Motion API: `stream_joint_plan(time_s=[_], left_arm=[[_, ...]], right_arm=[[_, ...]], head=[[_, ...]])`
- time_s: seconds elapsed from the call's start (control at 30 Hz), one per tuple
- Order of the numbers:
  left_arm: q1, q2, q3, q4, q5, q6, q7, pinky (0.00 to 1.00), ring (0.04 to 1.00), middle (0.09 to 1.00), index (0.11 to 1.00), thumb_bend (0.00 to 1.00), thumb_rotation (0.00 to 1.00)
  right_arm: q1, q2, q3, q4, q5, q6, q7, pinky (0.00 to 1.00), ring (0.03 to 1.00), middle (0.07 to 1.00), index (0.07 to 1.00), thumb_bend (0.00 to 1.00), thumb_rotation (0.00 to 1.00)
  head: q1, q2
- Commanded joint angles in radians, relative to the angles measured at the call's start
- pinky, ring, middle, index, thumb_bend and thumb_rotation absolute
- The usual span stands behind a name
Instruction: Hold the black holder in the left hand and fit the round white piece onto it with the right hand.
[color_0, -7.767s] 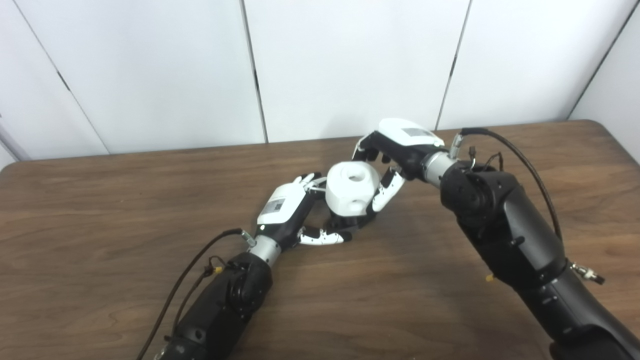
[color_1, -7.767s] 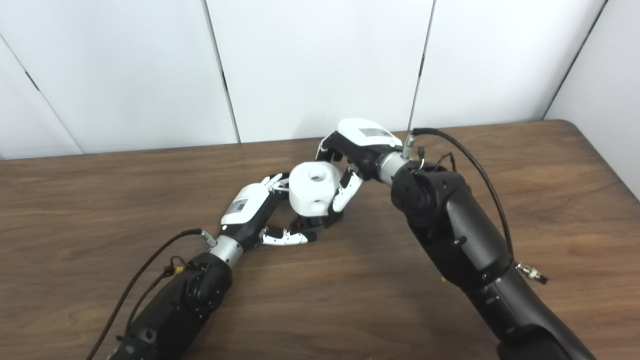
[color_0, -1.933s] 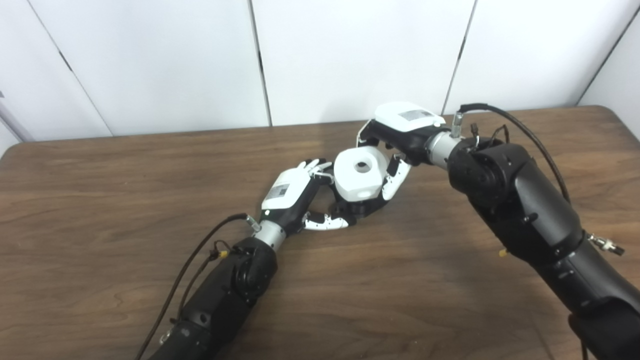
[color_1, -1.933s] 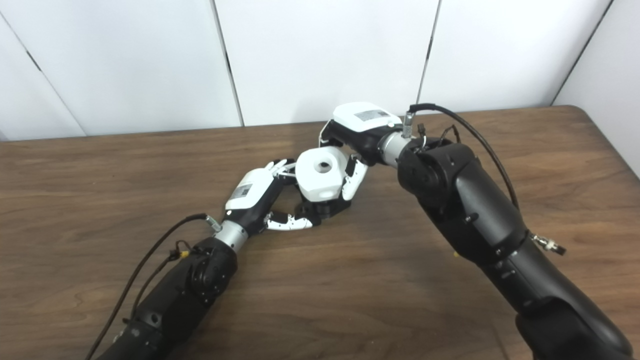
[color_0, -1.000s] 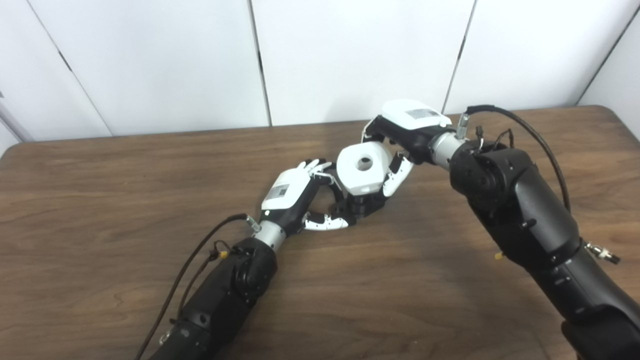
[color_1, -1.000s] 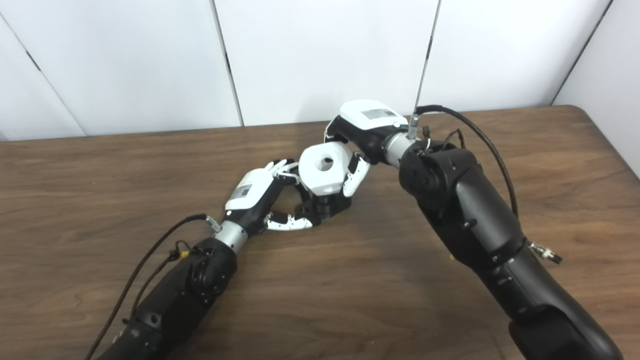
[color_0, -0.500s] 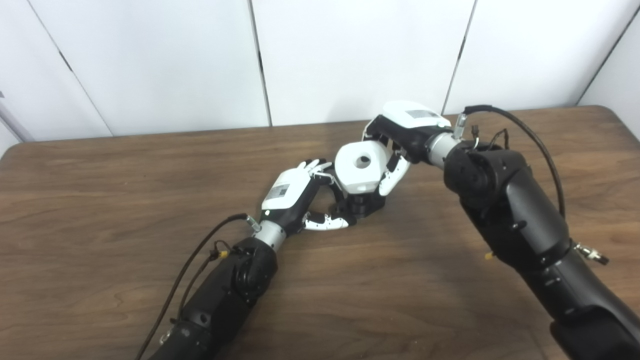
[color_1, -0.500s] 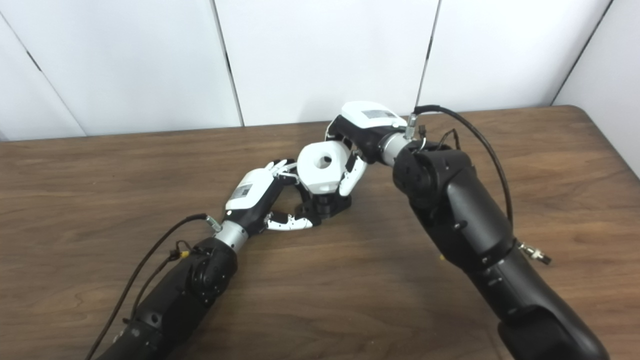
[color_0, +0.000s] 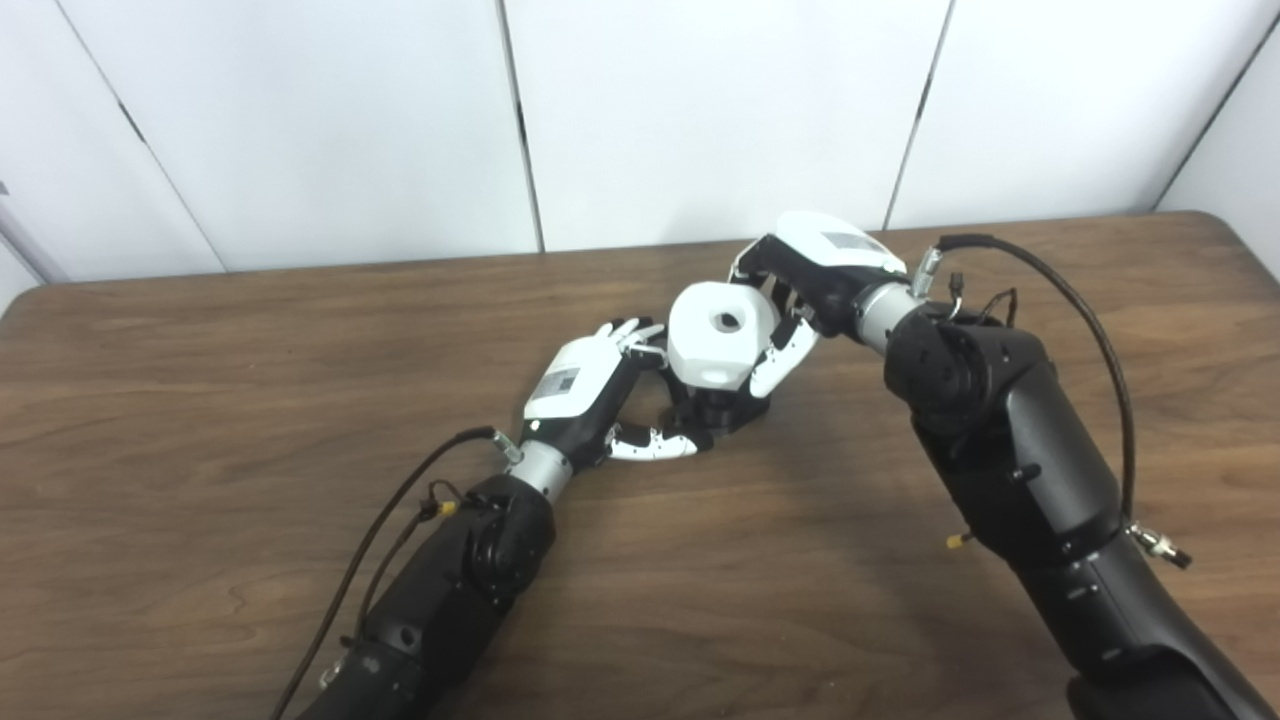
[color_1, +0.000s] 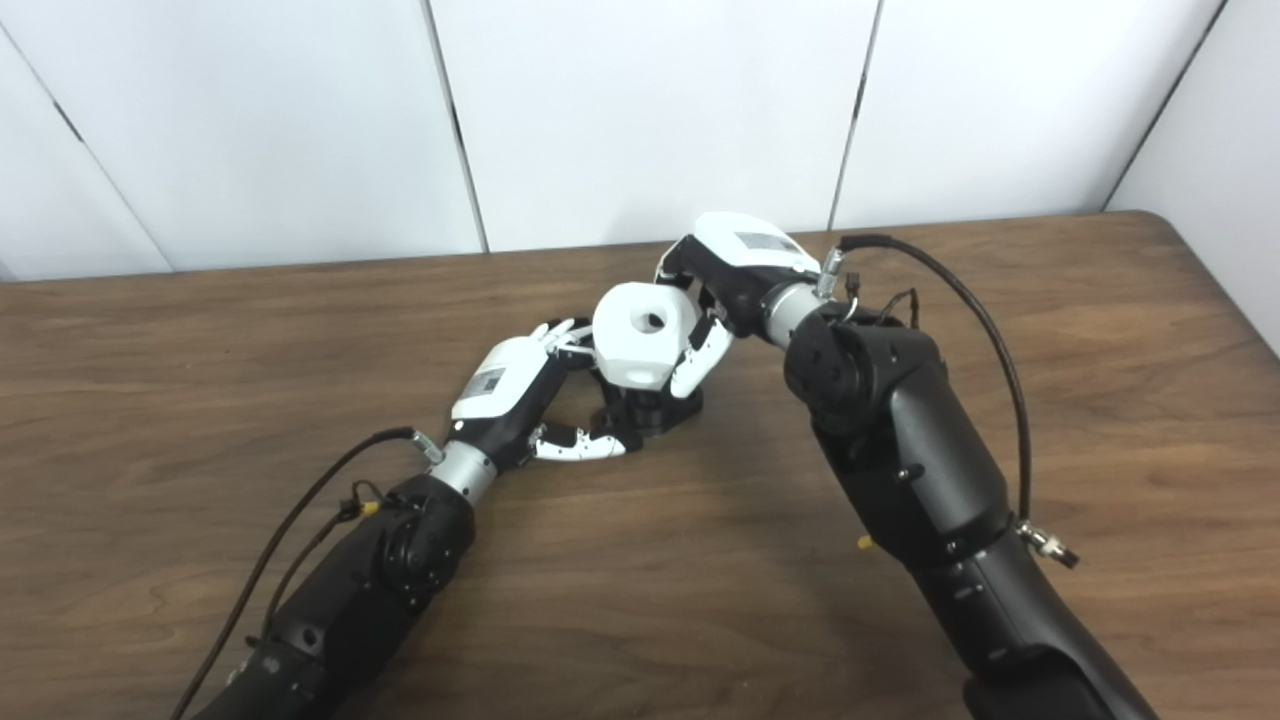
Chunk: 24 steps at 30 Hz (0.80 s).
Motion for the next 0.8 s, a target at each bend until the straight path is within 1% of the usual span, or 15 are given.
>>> stream_joint_plan(time_s=[0.0, 0.07, 0.1, 0.17, 0.3, 0.4, 0.5, 0.57, 0.77], left_arm=[[0.042, -0.006, -0.038, 0.033, 0.026, 0.013, -0.053, 1.0, 0.959, 0.893, 0.477, 0.52, 0.07], [0.043, -0.005, -0.038, 0.032, 0.026, 0.012, -0.053, 1.0, 0.959, 0.893, 0.477, 0.52, 0.07], [0.043, -0.004, -0.038, 0.034, 0.027, 0.011, -0.053, 1.0, 0.959, 0.893, 0.477, 0.52, 0.07], [0.042, -0.004, -0.037, 0.034, 0.025, 0.013, -0.056, 1.0, 0.96, 0.893, 0.476, 0.52, 0.07], [0.041, -0.005, -0.037, 0.035, 0.025, 0.014, -0.055, 1.0, 0.958, 0.894, 0.477, 0.52, 0.08], [0.04, -0.005, -0.038, 0.034, 0.026, 0.012, -0.054, 1.0, 0.959, 0.897, 0.477, 0.52, 0.08], [0.04, -0.005, -0.039, 0.039, 0.028, 0.007, -0.047, 1.0, 0.955, 0.893, 0.477, 0.52, 0.08], [0.04, -0.005, -0.039, 0.039, 0.027, 0.005, -0.047, 1.0, 0.955, 0.891, 0.477, 0.52, 0.08], [0.041, -0.004, -0.036, 0.034, 0.022, 0.012, -0.055, 1.0, 0.959, 0.891, 0.477, 0.52, 0.07]], right_arm=[[-0.026, 0.001, -0.016, -0.007, -0.021, 0.003, -0.021, 0.33, 0.454, 0.521, 0.486, 0.51, 0.15], [-0.024, 0.001, -0.018, -0.005, -0.023, 0.004, -0.016, 0.31, 0.426, 0.498, 0.487, 0.51, 0.15], [-0.023, 0.005, -0.024, -0.006, -0.028, 0.004, -0.007, 0.27, 0.376, 0.464, 0.487, 0.51, 0.15], [-0.022, 0.019, -0.045, -0.008, -0.038, 0.005, 0.021, 0.23, 0.317, 0.415, 0.488, 0.51, 0.15], [-0.024, 0.028, -0.063, -0.013, -0.069, 0.005, 0.066, 0.18, 0.262, 0.367, 0.489, 0.51, 0.15], [-0.027, 0.027, -0.066, -0.018, -0.091, 0.005, 0.097, 0.18, 0.25, 0.354, 0.49, 0.51, 0.15], [-0.03, 0.025, -0.063, -0.017, -0.112, 0.004, 0.116, 0.19, 0.268, 0.373, 0.49, 0.51, 0.15], [-0.032, 0.027, -0.065, -0.016, -0.123, 0.004, 0.127, 0.19, 0.263, 0.367, 0.49, 0.51, 0.15], [-0.036, 0.026, -0.064, -0.016, -0.13, 0.004, 0.141, 0.19, 0.26, 0.365, 0.49, 0.51, 0.15]], head=[[0.0, 0.001], [-0.002, 0.001], [-0.003, 0.002], [-0.004, 0.002], [-0.004, 0.002], [-0.002, 0.004], [-0.002, 0.004], [-0.002, 0.005], [-0.002, 0.006]])
